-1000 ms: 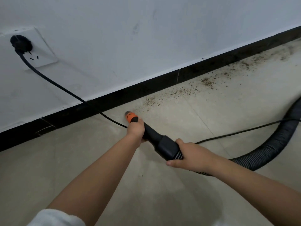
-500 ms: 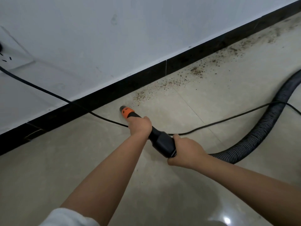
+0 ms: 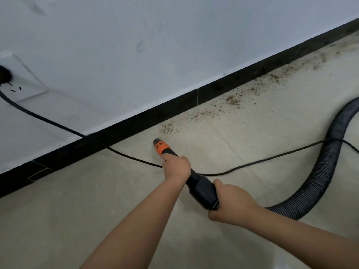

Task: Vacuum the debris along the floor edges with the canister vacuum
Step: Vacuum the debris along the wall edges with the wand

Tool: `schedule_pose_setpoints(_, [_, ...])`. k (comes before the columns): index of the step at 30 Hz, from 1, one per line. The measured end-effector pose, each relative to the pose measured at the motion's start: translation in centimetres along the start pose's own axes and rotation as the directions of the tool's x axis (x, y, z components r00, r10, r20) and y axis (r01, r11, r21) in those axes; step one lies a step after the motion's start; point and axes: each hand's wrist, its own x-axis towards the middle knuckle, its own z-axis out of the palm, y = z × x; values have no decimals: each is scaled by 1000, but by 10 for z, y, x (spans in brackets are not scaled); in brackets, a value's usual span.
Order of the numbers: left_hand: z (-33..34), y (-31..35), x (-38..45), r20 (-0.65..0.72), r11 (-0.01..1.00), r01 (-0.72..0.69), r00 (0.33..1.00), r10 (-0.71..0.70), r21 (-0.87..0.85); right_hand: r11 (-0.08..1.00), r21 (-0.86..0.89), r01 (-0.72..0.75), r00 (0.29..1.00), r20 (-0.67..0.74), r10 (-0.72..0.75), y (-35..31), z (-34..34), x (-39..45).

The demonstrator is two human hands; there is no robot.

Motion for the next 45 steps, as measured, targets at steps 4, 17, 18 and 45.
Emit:
schedule_pose_setpoints(4, [14,6,-15,43,1000,-14,999,14,2,1000,5,-24,1000,-12,24,15,-5,-17])
schedule_pose_setpoints(17, [-7,25,26,-50,997,30,998,-26,73,992,123,27,1000,-19,-25,-8,-9,30])
schedule_pose_setpoints(18, [-8,26,29,-53,996,28,998,-24,81,992,126,29,999,-18,-27,-10,-9,32])
schedule_pose_setpoints(45, [34,27,-2,65,966,-136,990,124,221,984,172,-46,998,-38,54,26,4,0])
